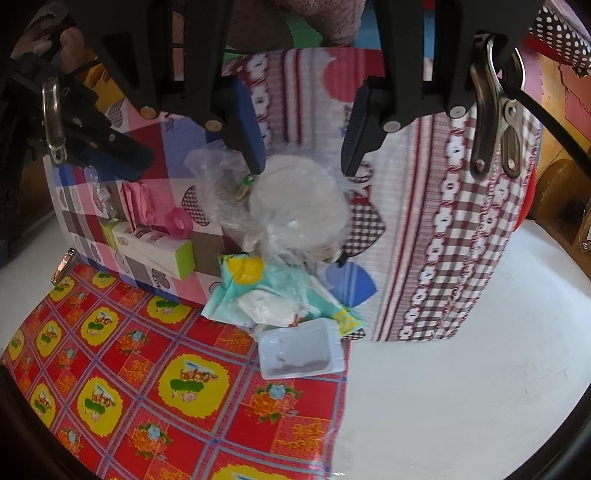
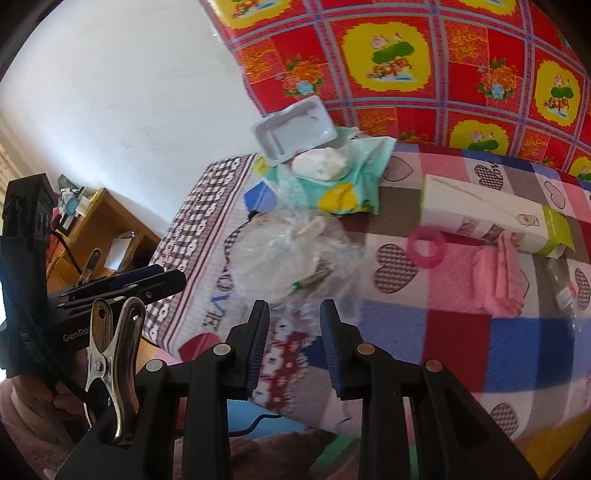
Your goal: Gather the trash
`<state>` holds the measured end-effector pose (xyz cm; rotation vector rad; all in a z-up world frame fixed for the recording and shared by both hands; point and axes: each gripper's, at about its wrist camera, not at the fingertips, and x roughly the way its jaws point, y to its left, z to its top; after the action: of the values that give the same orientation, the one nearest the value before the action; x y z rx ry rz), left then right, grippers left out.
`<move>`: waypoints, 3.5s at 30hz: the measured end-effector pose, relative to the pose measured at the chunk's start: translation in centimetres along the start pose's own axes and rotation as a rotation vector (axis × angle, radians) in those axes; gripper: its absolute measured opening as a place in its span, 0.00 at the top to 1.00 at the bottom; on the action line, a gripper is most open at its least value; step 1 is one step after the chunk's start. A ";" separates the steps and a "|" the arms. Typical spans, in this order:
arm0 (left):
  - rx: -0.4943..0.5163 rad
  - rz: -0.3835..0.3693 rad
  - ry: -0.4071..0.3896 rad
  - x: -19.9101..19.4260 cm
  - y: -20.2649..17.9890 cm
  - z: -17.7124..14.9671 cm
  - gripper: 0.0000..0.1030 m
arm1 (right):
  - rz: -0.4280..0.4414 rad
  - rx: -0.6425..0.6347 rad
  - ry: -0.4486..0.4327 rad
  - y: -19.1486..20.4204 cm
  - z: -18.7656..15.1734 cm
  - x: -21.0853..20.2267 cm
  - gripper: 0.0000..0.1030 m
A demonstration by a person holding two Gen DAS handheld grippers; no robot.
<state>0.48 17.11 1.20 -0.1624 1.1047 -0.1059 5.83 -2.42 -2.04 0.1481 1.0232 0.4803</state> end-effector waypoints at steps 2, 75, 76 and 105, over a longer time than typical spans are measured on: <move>0.006 0.003 0.002 0.6 -1.2 0.4 0.57 | 0.003 -0.001 0.007 -1.2 0.3 0.1 0.71; 0.086 0.037 0.206 12.7 -8.1 0.7 0.89 | -0.015 0.044 0.139 -11.2 3.8 6.1 0.65; 0.074 0.028 0.199 12.4 -7.9 0.7 0.90 | -0.021 0.038 0.140 -11.1 3.9 6.3 0.63; 0.093 0.063 0.233 13.0 -8.5 1.0 0.85 | -0.132 -0.023 0.140 -9.9 4.1 9.4 0.50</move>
<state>7.15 6.66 -8.28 -0.0314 1.3330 -0.1218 16.43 -6.49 -10.63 0.0264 1.1567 0.3858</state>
